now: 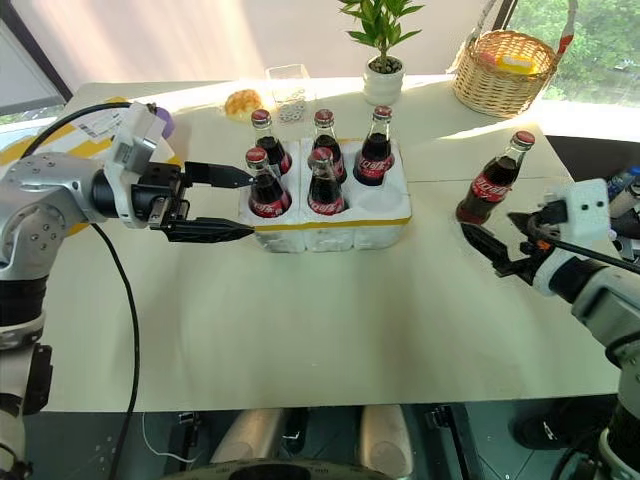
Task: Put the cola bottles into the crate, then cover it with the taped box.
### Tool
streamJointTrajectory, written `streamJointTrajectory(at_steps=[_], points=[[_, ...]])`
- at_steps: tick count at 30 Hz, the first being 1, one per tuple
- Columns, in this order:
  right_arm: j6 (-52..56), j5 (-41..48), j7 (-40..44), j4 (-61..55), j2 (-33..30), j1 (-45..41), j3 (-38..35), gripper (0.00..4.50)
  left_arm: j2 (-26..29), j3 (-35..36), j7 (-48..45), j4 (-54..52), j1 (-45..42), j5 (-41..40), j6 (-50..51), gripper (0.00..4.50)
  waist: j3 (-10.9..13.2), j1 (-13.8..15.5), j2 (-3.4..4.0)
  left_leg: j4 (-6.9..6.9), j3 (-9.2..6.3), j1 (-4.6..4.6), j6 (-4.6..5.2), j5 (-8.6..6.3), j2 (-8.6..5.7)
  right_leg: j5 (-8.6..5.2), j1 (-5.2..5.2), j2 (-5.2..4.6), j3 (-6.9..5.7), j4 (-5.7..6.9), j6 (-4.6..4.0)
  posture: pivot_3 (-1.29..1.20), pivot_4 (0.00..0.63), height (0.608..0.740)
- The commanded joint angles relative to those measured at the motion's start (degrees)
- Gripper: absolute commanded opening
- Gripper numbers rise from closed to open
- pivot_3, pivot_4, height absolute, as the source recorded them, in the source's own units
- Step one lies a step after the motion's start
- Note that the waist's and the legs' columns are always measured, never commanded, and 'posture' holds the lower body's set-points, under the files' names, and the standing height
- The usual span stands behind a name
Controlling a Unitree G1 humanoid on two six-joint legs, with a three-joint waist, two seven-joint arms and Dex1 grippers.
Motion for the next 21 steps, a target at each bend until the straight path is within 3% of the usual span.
streamJointTrajectory(at_steps=[1,11,21], points=[[-3.8,-2.5,-5.0,1.0,2.8,-2.0,-0.3,4.41,-0.5,-0.3,-0.8,-0.4,-1.7,0.5,-1.5,4.50,0.0,0.2,0.00,0.00,0.00,0.00,0.00,0.00,0.00,0.00,0.01,0.00,0.00,-0.01,0.00,0.00,0.150,0.740],[-21.9,-14.9,-5.3,17.5,3.6,-6.6,11.3,4.41,-0.3,0.5,-0.2,-2.0,-1.4,-0.2,-0.6,4.50,0.0,0.1,0.03,-0.01,0.00,-0.02,0.01,0.00,-0.05,0.00,0.00,0.04,-0.04,-0.01,0.00,0.00,0.150,0.740],[-30.2,-18.1,-1.8,31.8,3.4,-15.1,15.1,4.41,0.3,1.3,1.2,-3.7,-0.8,-0.9,0.3,4.50,0.0,0.1,0.03,-0.02,-0.01,-0.01,0.00,0.00,-0.05,0.00,0.00,0.07,-0.04,0.00,0.00,0.00,0.150,0.740]])
